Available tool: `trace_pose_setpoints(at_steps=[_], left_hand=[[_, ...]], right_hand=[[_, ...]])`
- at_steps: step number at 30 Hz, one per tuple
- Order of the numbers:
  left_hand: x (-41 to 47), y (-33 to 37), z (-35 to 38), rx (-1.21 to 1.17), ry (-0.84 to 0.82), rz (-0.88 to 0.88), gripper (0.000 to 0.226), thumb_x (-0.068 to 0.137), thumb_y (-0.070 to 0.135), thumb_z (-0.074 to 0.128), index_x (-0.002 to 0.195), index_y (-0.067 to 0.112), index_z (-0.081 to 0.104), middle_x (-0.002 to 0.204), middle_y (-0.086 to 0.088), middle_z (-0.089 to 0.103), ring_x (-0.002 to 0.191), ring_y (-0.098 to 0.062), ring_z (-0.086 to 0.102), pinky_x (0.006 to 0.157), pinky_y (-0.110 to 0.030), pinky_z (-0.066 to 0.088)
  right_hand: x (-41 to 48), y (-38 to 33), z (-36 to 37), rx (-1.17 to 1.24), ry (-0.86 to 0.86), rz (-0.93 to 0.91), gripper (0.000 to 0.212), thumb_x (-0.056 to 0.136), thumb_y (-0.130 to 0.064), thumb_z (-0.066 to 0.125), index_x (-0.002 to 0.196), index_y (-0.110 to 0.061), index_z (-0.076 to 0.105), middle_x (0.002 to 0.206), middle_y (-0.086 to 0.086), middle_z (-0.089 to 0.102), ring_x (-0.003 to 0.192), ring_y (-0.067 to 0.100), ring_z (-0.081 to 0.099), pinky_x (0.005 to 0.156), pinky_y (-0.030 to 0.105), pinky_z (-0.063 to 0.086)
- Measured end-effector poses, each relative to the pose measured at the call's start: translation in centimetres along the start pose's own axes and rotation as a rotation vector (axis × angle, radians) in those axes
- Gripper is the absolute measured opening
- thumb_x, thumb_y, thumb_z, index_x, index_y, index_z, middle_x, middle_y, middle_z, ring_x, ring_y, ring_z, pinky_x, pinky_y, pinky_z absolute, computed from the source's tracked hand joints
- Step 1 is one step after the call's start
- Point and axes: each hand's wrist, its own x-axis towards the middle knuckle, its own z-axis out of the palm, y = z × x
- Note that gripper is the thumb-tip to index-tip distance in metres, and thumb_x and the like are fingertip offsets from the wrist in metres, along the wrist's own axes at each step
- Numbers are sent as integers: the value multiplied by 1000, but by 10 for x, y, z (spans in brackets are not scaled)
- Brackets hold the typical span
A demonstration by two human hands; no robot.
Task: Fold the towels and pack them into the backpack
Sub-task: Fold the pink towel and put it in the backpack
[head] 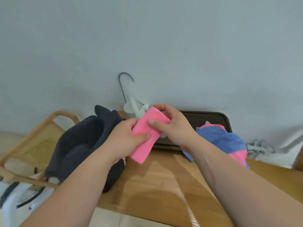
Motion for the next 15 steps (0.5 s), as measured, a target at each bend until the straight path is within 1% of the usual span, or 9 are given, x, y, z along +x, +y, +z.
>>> trace_pose_setpoints(at_steps=[1,3,5,7,9,11,12,13,15], left_hand=[[-3,-4,-13,45,64,5,26,83,31,79,105,33,66,94,10,71,84,-8,69,69,-31,56],[-7,-16,-41,125,213,6,24,82,32,78,101,33,64,92,11,68,82,-8,66,67,-31,54],[-9,-33,-72,217,339,-7,22,82,32,76,99,29,62,89,10,65,81,-9,63,66,-34,52],[-8,-54,-103,297,407,-28,22,82,34,74,98,27,61,88,7,65,81,-14,62,69,-36,52],[-5,-75,-131,328,428,-52,22,81,34,73,97,26,60,88,5,65,81,-20,63,73,-40,54],[0,-96,-156,303,399,-87,23,83,34,72,100,25,59,91,4,65,83,-20,63,74,-42,55],[4,-107,-166,275,357,-111,24,84,35,71,102,25,59,93,4,65,84,-19,64,75,-43,55],[7,-119,-176,251,303,-136,25,84,36,71,104,27,58,96,5,65,85,-18,64,77,-44,55],[13,-144,-189,235,199,-172,27,86,37,70,108,27,57,99,4,65,87,-18,64,75,-41,54]], right_hand=[[4,-1,11,28,-33,22,51,84,-45,76,129,-31,58,110,-1,68,87,12,67,70,28,57],[11,-1,36,20,-91,100,59,85,-63,65,135,-35,53,119,-7,65,106,13,65,88,37,58],[18,0,62,-76,-120,152,72,80,-75,57,141,-40,45,130,-10,59,121,11,58,103,44,50],[22,-4,91,-160,-140,184,79,83,-72,61,150,-39,34,144,-10,50,134,12,48,109,37,42],[25,-10,120,-209,-175,206,91,85,-63,67,157,-35,20,144,-15,42,133,6,42,97,18,37],[27,-10,148,-194,-181,255,108,81,-56,76,160,-35,5,139,-16,43,126,4,44,85,8,37],[28,-7,162,-193,-172,271,113,79,-51,80,159,-39,1,144,-15,46,126,7,49,86,12,41],[29,-5,176,-175,-163,304,113,79,-42,83,157,-44,1,141,-14,51,122,11,56,86,19,48],[33,-2,197,-84,-144,378,97,81,-16,74,148,-53,16,122,-9,62,102,18,66,69,34,59]])
